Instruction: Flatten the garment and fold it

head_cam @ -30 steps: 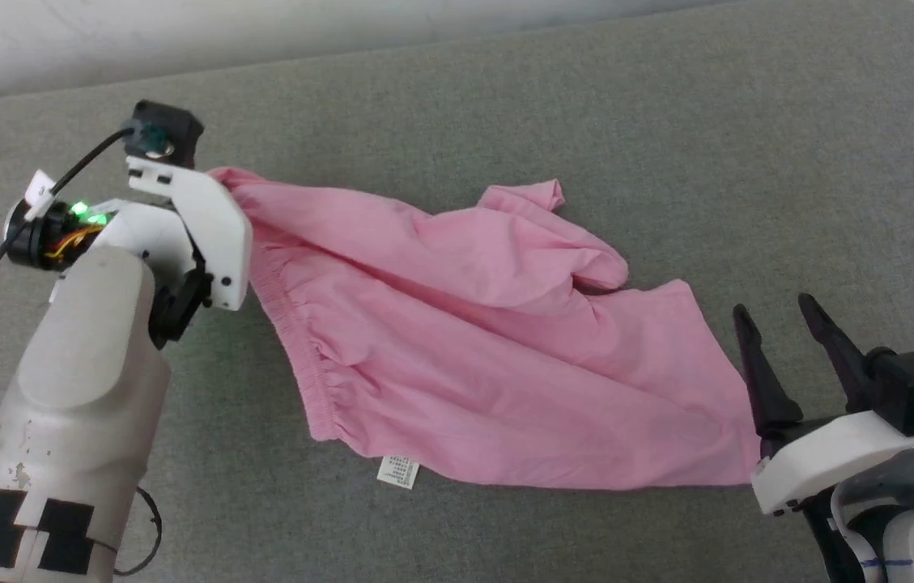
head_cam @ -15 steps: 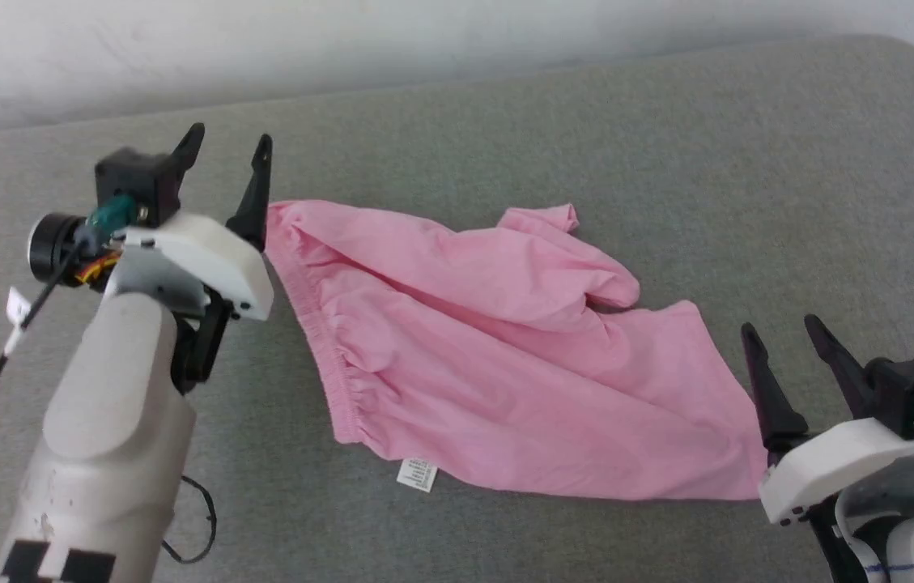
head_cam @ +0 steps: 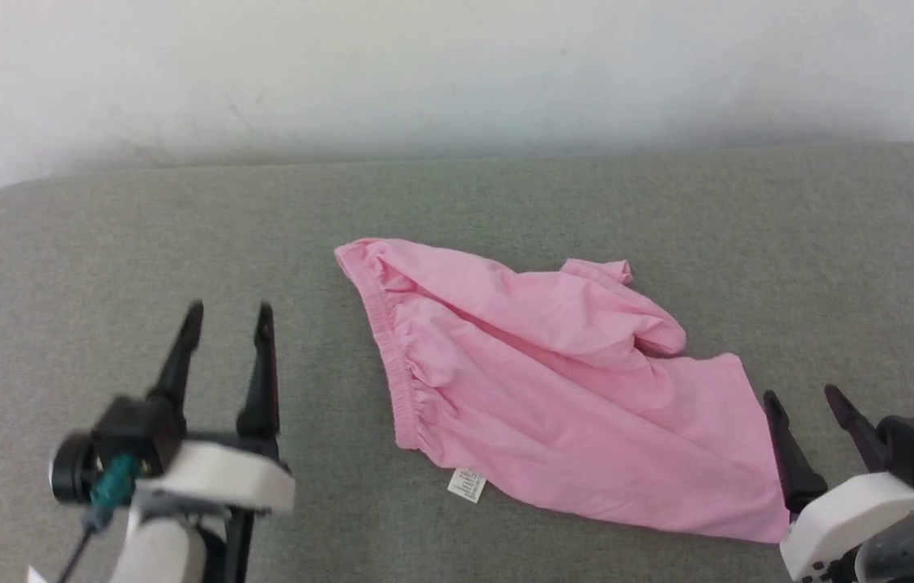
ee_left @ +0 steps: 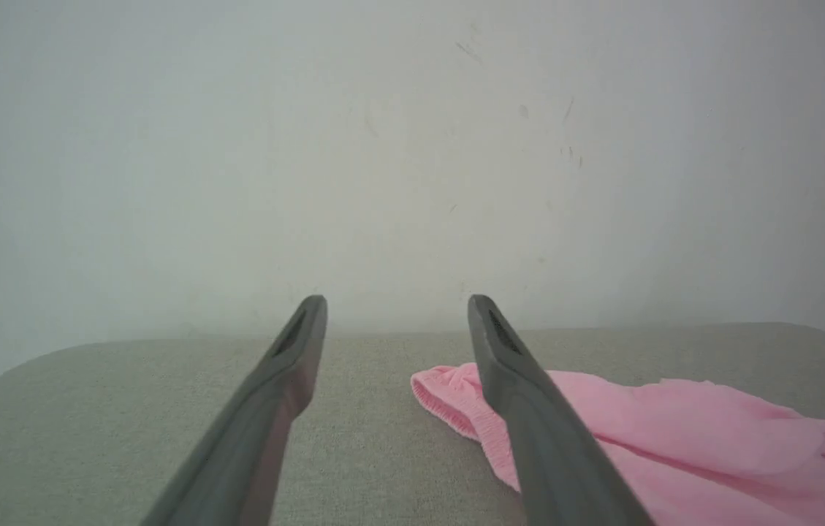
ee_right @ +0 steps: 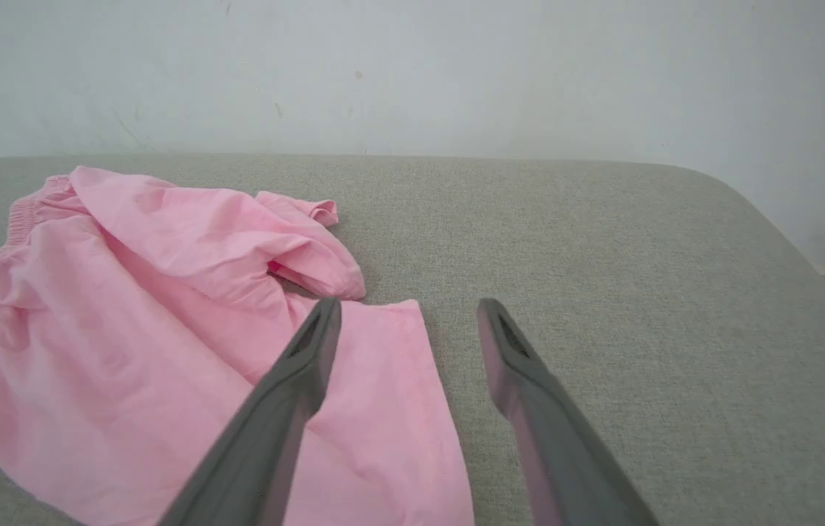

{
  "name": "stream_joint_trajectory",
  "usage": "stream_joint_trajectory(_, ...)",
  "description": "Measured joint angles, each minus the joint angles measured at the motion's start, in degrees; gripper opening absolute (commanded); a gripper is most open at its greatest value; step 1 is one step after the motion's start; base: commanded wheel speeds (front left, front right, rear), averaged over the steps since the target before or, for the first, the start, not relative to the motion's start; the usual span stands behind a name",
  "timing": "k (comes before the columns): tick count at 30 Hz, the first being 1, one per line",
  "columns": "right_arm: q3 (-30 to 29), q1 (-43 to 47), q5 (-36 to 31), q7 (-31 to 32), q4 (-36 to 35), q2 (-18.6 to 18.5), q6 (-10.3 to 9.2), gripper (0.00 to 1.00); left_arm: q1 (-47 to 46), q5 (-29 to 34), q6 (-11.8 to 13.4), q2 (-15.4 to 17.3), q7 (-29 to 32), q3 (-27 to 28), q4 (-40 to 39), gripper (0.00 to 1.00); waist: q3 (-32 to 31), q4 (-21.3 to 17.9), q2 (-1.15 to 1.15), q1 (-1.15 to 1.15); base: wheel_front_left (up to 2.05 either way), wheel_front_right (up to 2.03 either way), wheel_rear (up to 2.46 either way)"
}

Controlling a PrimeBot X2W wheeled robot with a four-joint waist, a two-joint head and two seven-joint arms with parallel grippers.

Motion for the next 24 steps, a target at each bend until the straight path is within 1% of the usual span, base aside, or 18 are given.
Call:
stream_joint_trajectory(4,0.0,1.4,0.1,0.9,-0.1,0.2,0.0,1.0,7.7,1.9,1.3,-1.8,0.0,-0.4,-2.8,1.0,-1.4,1.4,0.0,0.0,0.0,0.0,0.0)
stream_joint_trajectory(8,0.0,2.3,0.0,3.3,-0.1,0.3,0.0,1.0,11.6,3.0,1.3,-3.3,0.0,-1.3,-3.0,1.0,-2.2,2.6,0.0,0.0,0.0,0.0,0.0)
stream_joint_trajectory(9,-0.5,2.6,0.0,4.9,-0.1,0.5,0.0,1.0,11.7,3.2,1.2,-3.5,0.0,-1.3,-3.0,1.0,-2.2,2.9,0.0,0.0,0.0,0.0,0.0)
stream_joint_trajectory(12,-1.1,4.1,0.2,12.3,0.0,0.7,0.02,1.0,11.7,3.5,1.1,-4.2,0.0,-1.4,-2.9,1.0,-2.2,3.5,0.0,0.01,0.0,0.0,0.0)
stream_joint_trajectory(16,-5.2,5.4,0.3,23.4,-0.8,1.5,0.0,1.0,11.6,4.0,0.3,-4.5,0.0,-2.0,-2.4,1.0,-2.0,4.5,0.0,0.01,0.0,0.0,0.0)
stream_joint_trajectory(19,-7.7,6.1,-1.3,30.0,-1.2,1.9,0.0,1.0,11.5,4.0,0.2,-5.0,0.0,-2.3,-2.2,1.0,-1.7,5.1,0.0,0.01,0.0,0.0,0.0)
stream_joint_trajectory(21,-8.7,6.9,-1.9,32.9,-1.3,2.3,0.01,1.0,11.4,4.3,0.1,-5.3,0.0,-2.5,-2.1,1.0,-1.4,5.6,0.0,0.01,0.0,0.0,0.0)
stream_joint_trajectory(24,-10.2,7.0,-1.8,34.7,-1.2,2.8,0.0,1.0,11.4,4.4,-0.3,-5.7,0.0,-2.7,-2.0,1.0,-0.9,6.3,0.0,0.01,0.0,0.0,0.0)
